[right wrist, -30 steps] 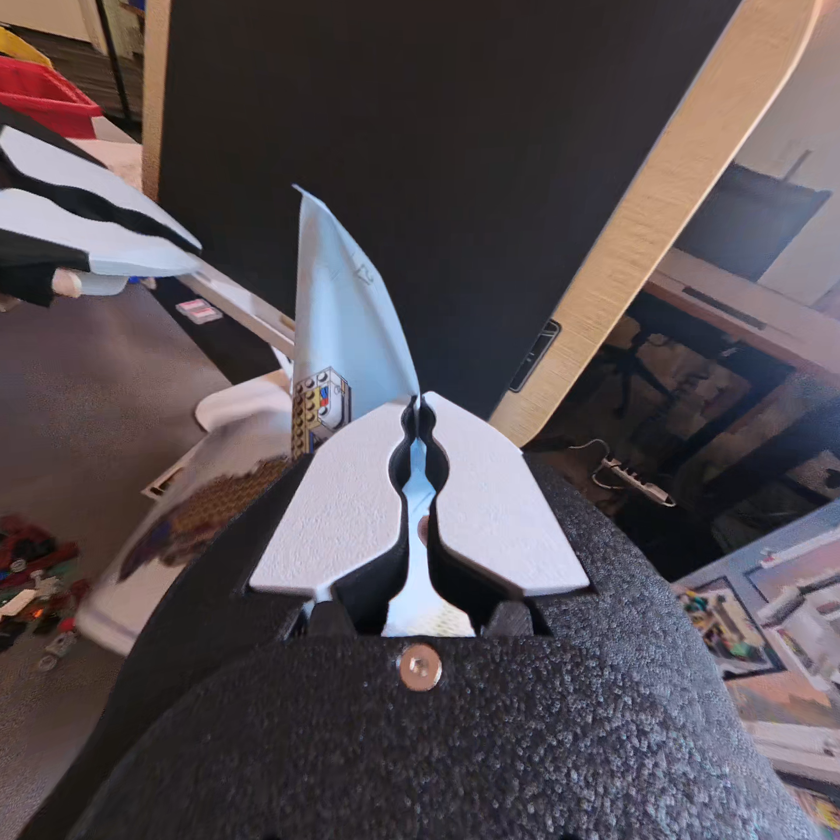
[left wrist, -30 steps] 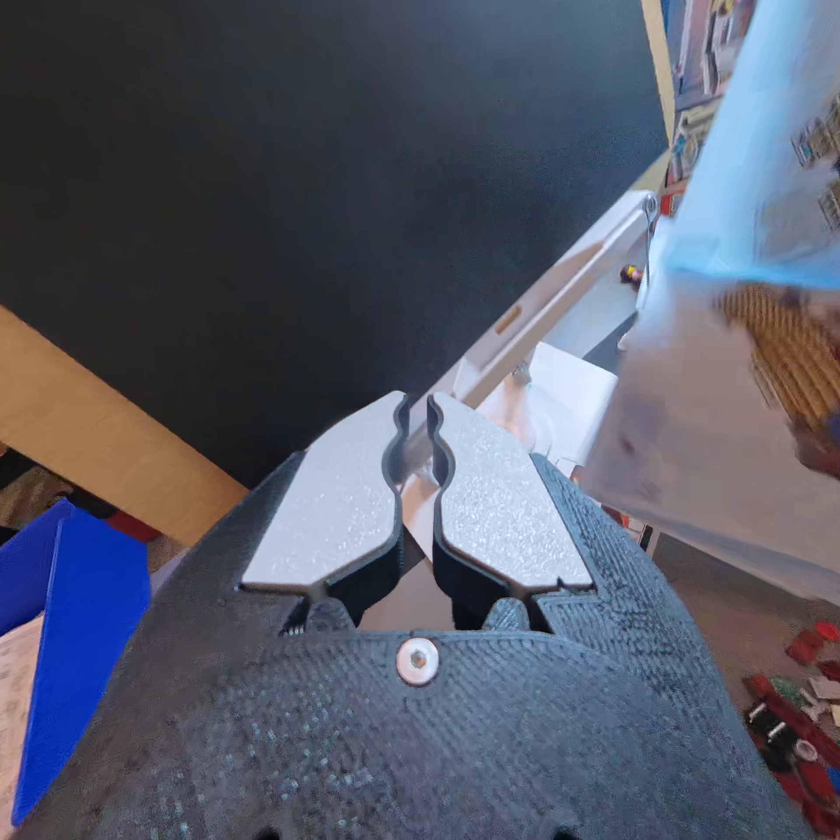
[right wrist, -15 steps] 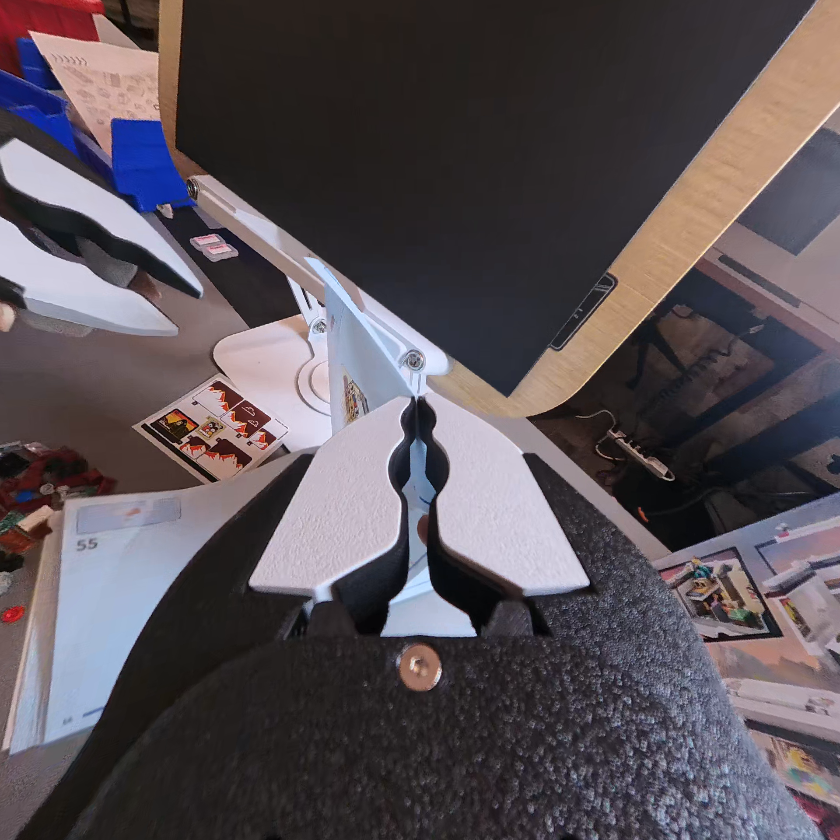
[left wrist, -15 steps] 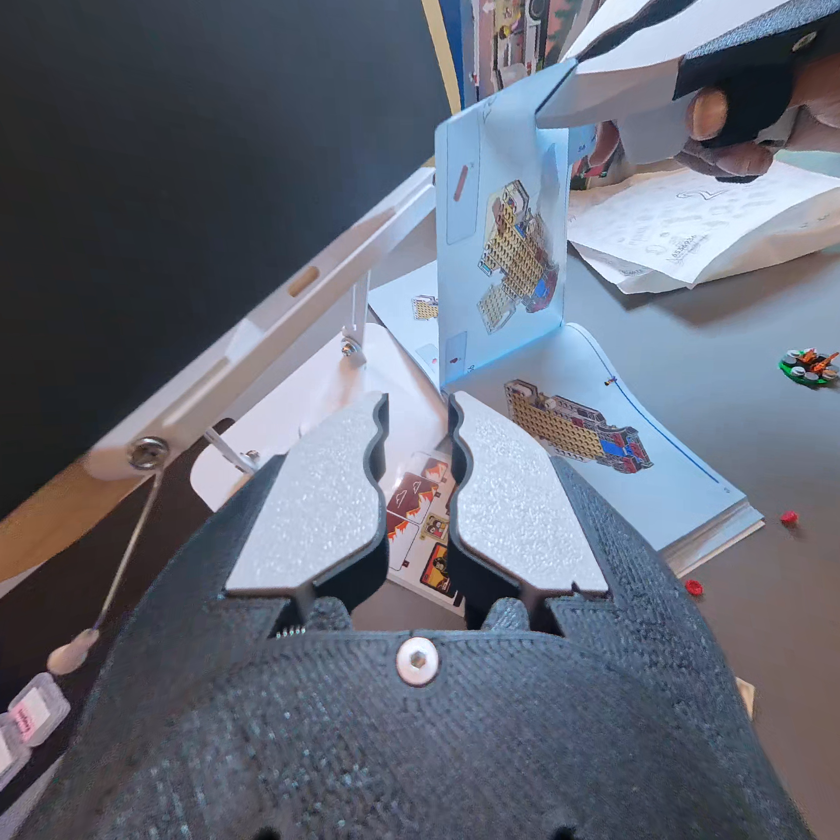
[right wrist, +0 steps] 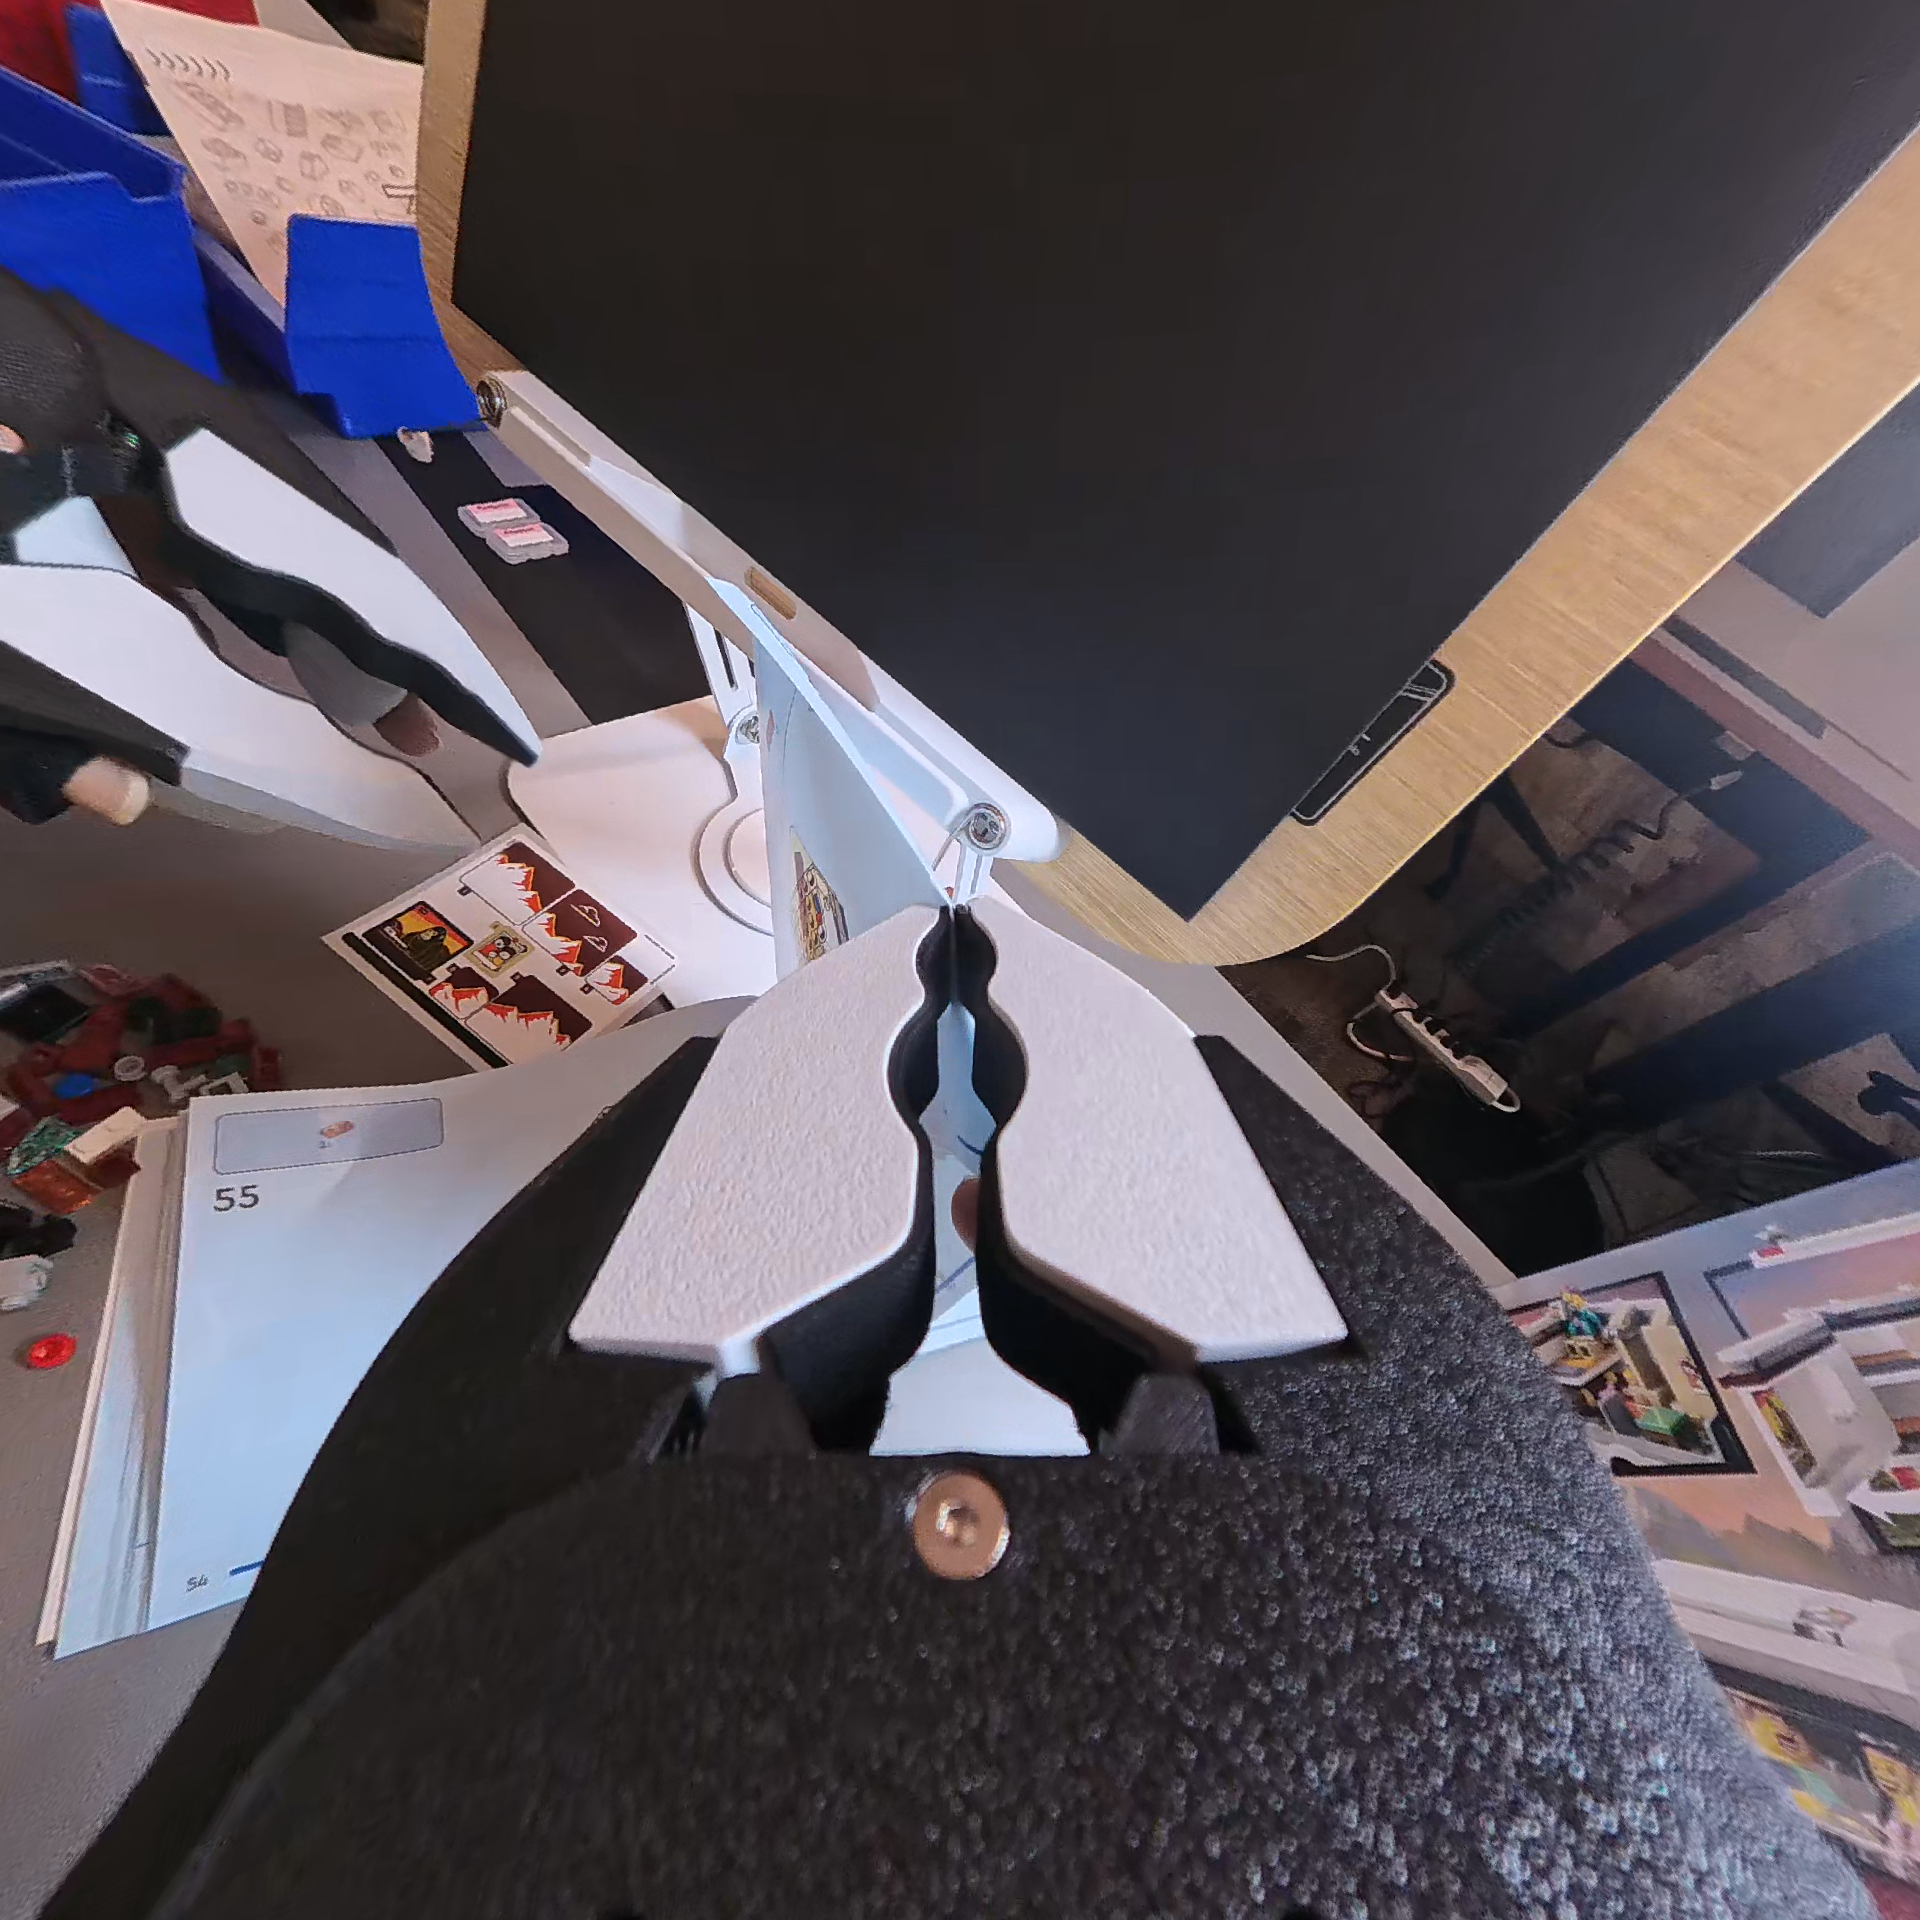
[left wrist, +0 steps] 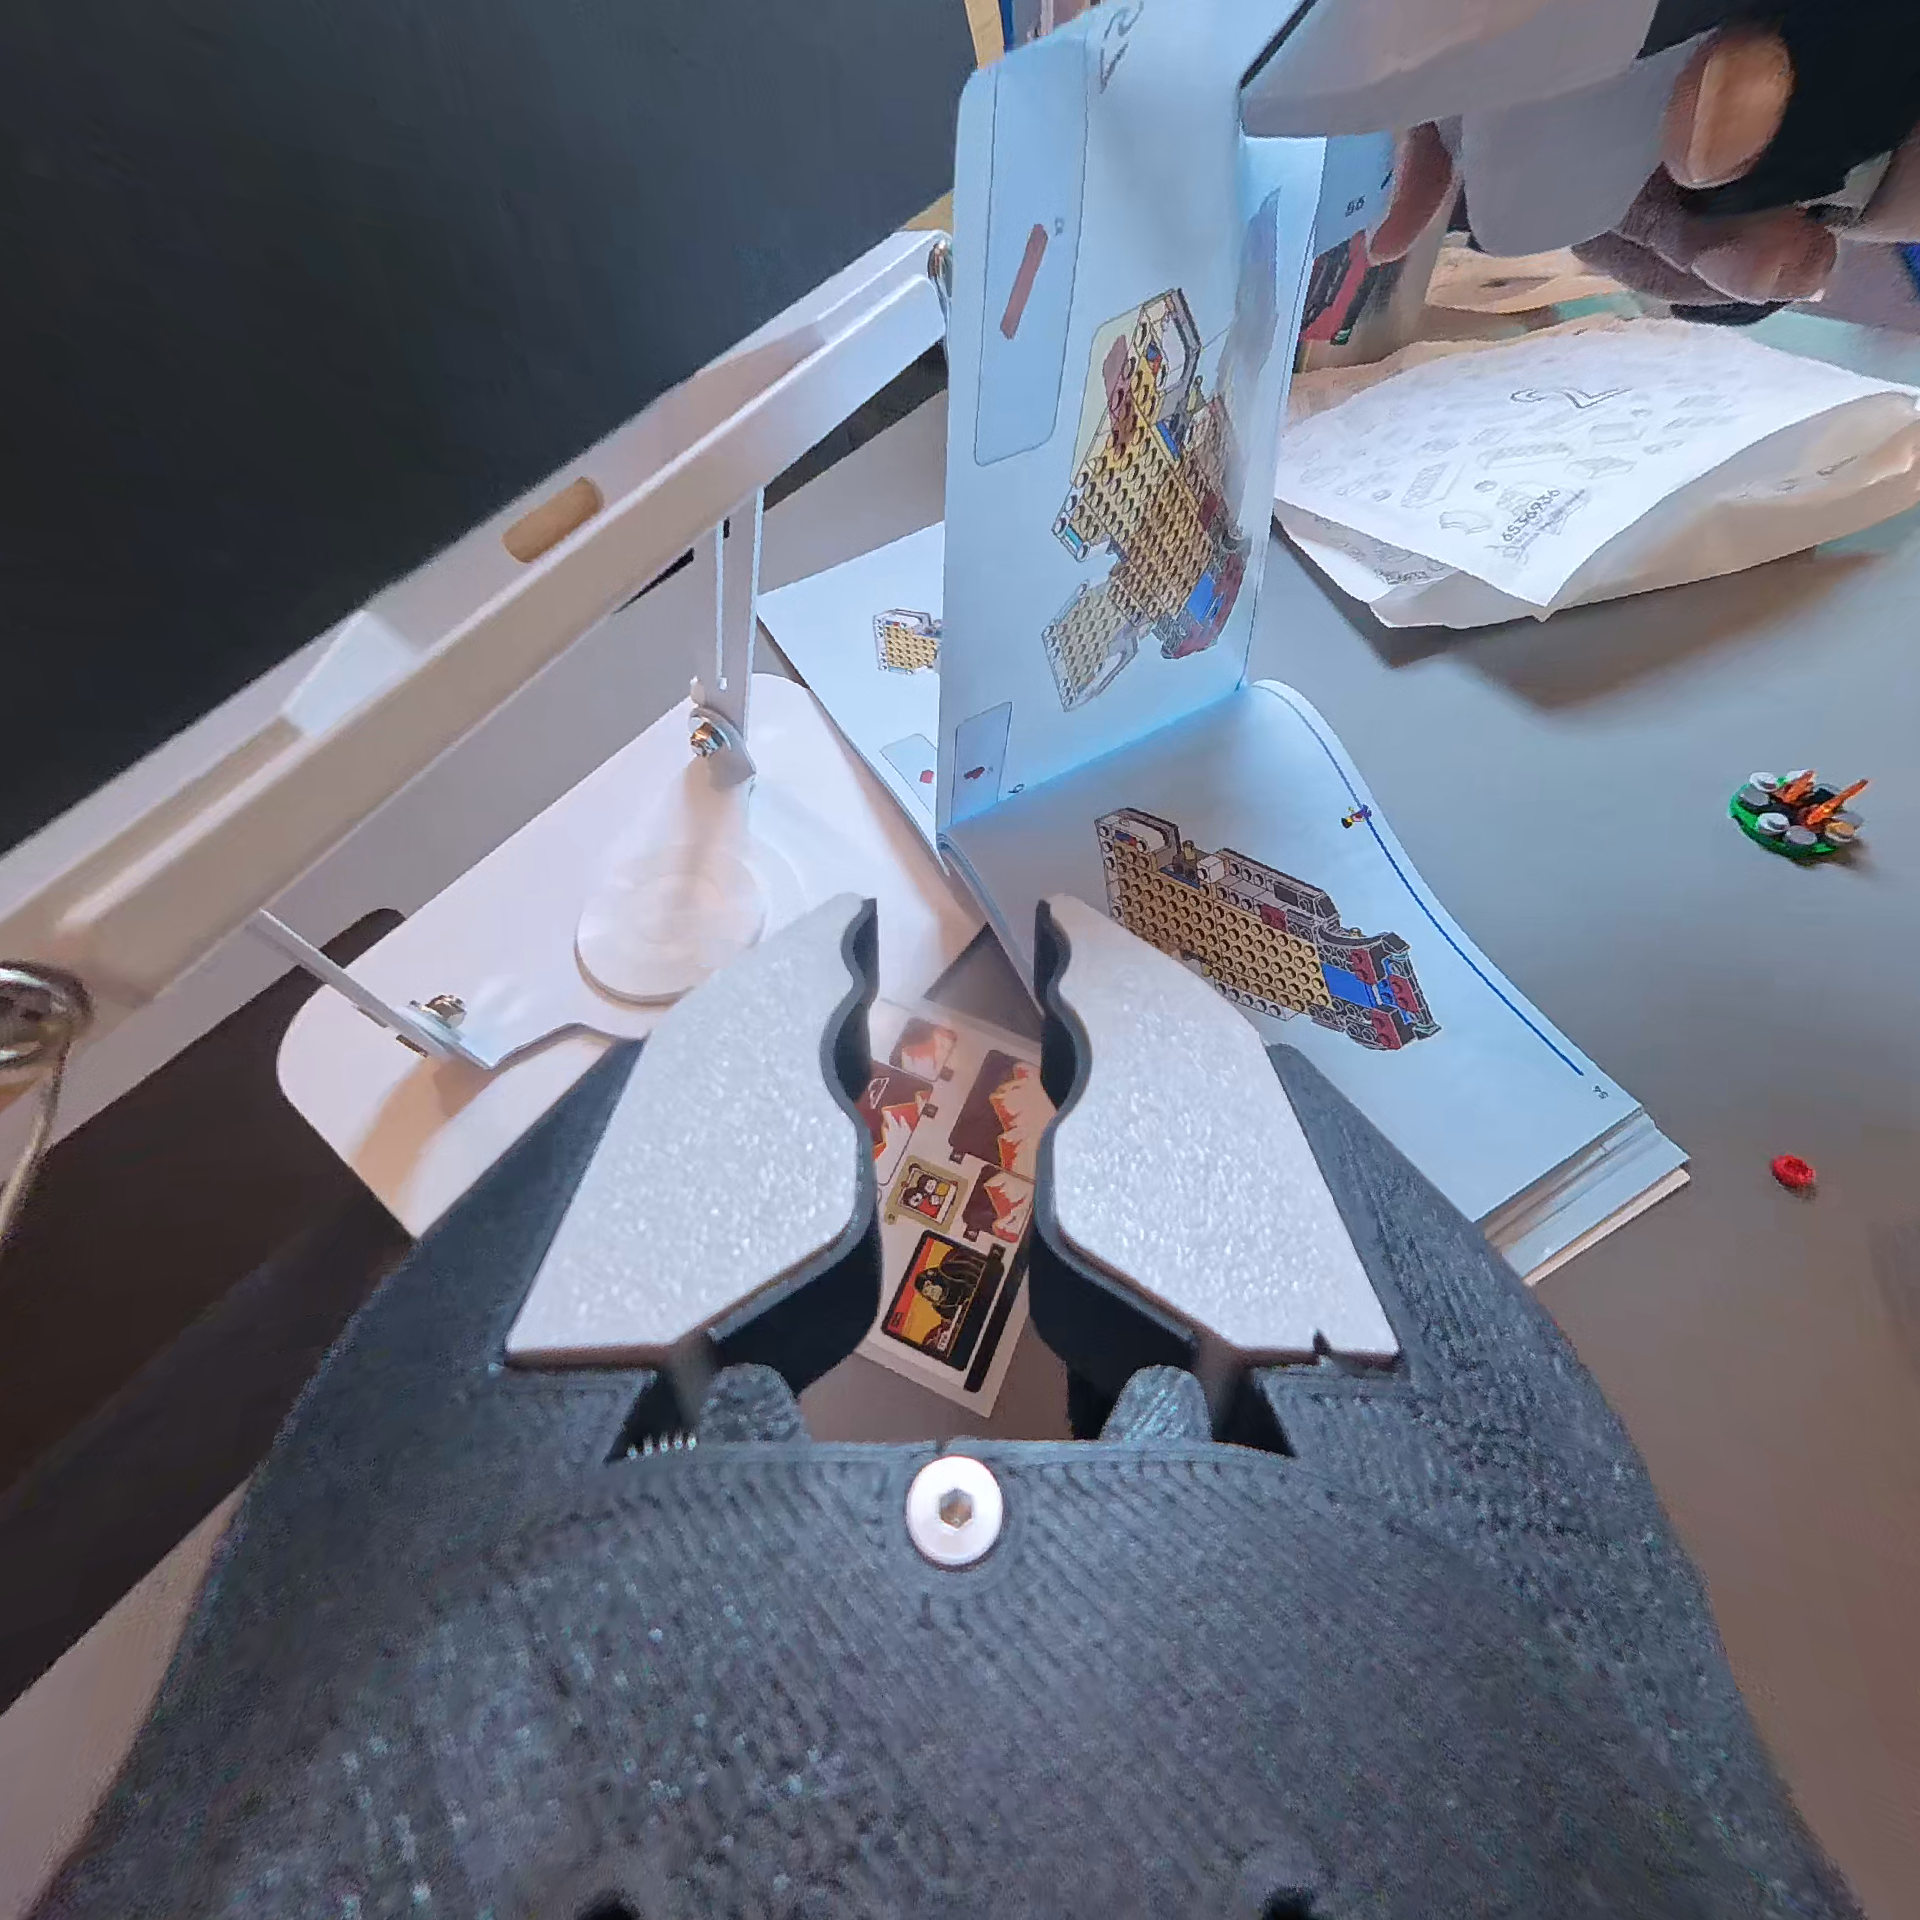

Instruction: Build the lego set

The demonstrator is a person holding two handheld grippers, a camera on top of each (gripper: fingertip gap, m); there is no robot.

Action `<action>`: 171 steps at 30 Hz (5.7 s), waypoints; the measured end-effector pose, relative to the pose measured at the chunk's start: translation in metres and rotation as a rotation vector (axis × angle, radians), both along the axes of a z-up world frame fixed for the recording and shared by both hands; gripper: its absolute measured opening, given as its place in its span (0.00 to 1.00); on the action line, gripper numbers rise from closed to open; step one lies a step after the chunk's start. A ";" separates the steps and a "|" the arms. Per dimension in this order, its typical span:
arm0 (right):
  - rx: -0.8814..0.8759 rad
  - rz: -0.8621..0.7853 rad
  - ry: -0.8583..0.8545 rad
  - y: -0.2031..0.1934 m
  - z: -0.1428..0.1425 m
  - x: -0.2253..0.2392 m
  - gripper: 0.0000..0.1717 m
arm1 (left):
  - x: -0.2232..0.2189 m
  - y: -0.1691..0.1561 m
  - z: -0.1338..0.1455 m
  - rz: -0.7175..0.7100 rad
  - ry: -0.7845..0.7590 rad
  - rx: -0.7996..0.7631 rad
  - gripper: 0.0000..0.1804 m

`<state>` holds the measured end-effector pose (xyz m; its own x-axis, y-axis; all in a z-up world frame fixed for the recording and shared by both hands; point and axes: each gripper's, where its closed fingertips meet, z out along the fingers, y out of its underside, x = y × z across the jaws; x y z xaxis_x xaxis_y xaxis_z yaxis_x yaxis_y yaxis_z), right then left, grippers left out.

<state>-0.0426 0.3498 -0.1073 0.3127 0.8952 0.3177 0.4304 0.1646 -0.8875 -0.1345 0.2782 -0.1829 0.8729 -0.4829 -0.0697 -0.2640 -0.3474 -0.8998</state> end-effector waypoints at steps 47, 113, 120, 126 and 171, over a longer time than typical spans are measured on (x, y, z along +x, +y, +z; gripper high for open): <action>-0.032 -0.065 0.112 -0.048 0.049 0.127 0.00 | 0.120 -0.025 0.063 -0.463 0.075 -0.215 0.01; 0.039 0.599 -0.780 -0.144 0.060 -0.014 0.02 | -0.031 -0.110 0.124 -0.582 0.703 -0.267 0.01; 0.057 0.378 -0.839 -0.037 0.106 -0.060 0.02 | -0.071 -0.012 0.157 -0.376 0.577 -0.301 0.01; 0.130 0.274 -0.915 0.024 0.073 -0.084 0.04 | -0.094 0.033 0.134 -0.286 0.553 -0.362 0.06; 0.328 -0.107 -0.203 0.012 -0.005 -0.105 0.07 | -0.087 0.041 0.079 0.262 0.354 0.189 0.00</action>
<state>-0.1477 0.3619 -0.1121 0.3005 0.7016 0.6461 0.6215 0.3697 -0.6906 -0.2217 0.3194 -0.1035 0.8699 -0.2003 -0.4506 -0.4917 -0.2816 -0.8240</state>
